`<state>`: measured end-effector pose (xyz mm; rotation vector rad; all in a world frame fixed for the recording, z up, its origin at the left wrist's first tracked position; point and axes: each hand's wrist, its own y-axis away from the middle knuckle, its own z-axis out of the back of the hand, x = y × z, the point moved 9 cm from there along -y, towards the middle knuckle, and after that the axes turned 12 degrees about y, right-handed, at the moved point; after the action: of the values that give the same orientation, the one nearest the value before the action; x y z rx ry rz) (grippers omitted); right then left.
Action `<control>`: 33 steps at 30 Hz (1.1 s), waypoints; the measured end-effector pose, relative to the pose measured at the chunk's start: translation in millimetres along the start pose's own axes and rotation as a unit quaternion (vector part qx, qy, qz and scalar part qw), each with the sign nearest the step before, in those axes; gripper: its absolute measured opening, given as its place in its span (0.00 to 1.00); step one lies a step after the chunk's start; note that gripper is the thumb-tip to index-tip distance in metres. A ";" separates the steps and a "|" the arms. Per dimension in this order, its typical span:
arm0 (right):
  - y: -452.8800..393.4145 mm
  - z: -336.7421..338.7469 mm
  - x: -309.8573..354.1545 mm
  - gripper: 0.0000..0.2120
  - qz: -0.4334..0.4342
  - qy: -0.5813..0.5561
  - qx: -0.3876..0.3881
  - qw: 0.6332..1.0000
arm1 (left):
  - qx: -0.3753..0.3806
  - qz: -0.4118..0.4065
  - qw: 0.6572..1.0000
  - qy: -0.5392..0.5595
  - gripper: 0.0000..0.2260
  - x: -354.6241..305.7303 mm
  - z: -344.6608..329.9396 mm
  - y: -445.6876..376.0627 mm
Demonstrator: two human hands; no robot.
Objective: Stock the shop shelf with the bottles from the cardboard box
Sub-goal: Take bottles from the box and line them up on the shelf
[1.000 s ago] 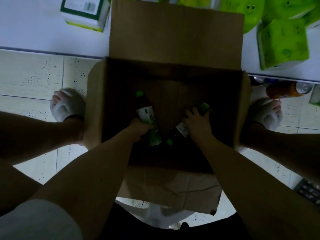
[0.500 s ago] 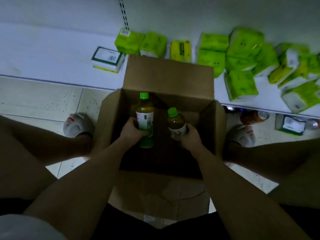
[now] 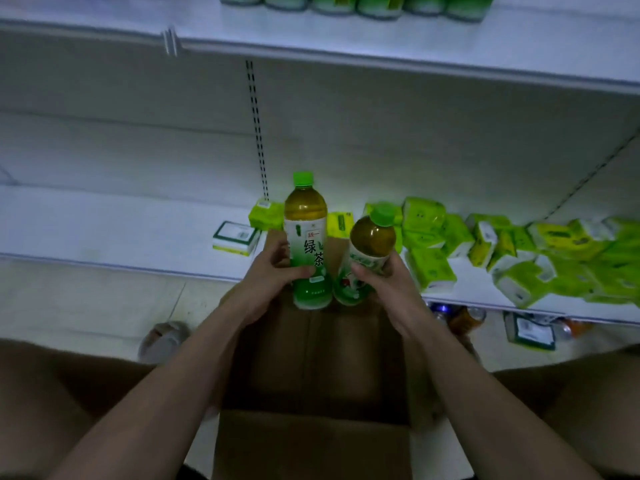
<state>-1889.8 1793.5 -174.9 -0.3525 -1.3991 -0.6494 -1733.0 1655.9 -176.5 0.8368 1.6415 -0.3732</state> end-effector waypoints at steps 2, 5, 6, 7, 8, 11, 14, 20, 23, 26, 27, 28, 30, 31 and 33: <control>3.4 16.9 41.5 0.22 0.041 0.018 -0.013 0.999 | 0.040 -0.038 0.998 0.004 0.28 -40.6 -17.5 4.0; 11.9 37.5 108.6 0.18 0.105 0.051 -0.008 0.993 | 0.115 -0.085 0.990 0.004 0.31 -103.9 -42.8 10.6; 15.4 44.0 131.5 0.17 0.128 0.063 -0.010 0.990 | 0.138 -0.099 0.985 -0.001 0.30 -125.4 -50.9 12.4; 19.2 49.3 154.7 0.16 0.151 0.073 -0.013 0.986 | 0.153 -0.116 0.981 -0.009 0.29 -147.2 -58.2 13.9; 22.9 53.6 177.2 0.15 0.175 0.082 -0.016 0.981 | 0.161 -0.135 0.977 -0.020 0.29 -169.5 -64.7 15.5; 32.2 66.3 238.8 0.11 0.240 0.097 -0.047 0.965 | 0.165 -0.198 0.964 -0.061 0.30 -237.4 -81.4 20.7; 36.9 79.5 288.7 0.06 0.275 0.096 -0.084 0.953 | 0.172 -0.238 0.951 -0.100 0.33 -296.9 -97.1 24.2; 19.2 109.2 356.7 0.10 0.299 0.062 -0.127 0.944 | 0.134 -0.270 0.942 -0.146 0.35 -364.3 -123.7 14.7; -0.3 127.1 370.1 0.15 0.294 0.070 -0.155 0.941 | 0.113 -0.263 0.950 -0.128 0.29 -370.8 -132.6 -4.5; -20.3 143.5 373.3 0.19 0.277 0.075 -0.186 0.940 | 0.058 -0.251 0.958 -0.126 0.33 -364.5 -132.5 -31.4; -26.4 147.9 371.8 0.19 0.271 0.079 -0.191 0.940 | 0.044 -0.248 0.960 -0.122 0.32 -360.6 -132.8 -39.7; -32.8 151.8 368.9 0.19 0.264 0.081 -0.194 0.941 | 0.036 -0.245 0.962 -0.116 0.32 -356.3 -133.8 -47.9; -45.4 159.7 360.8 0.18 0.249 0.081 -0.195 0.945 | 0.034 -0.245 0.963 -0.107 0.31 -348.2 -139.1 -60.5; -50.6 163.5 357.2 0.17 0.243 0.082 -0.196 0.946 | 0.035 -0.247 0.962 -0.109 0.30 -345.3 -143.1 -65.6; -60.6 168.4 353.9 0.14 0.237 0.086 -0.192 0.948 | 0.037 -0.250 0.960 -0.120 0.32 -341.3 -152.3 -76.8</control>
<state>-2046.4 1770.8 188.7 -0.8915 -0.9622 -0.5320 -1880.0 1593.4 170.0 0.3980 1.6004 -0.8604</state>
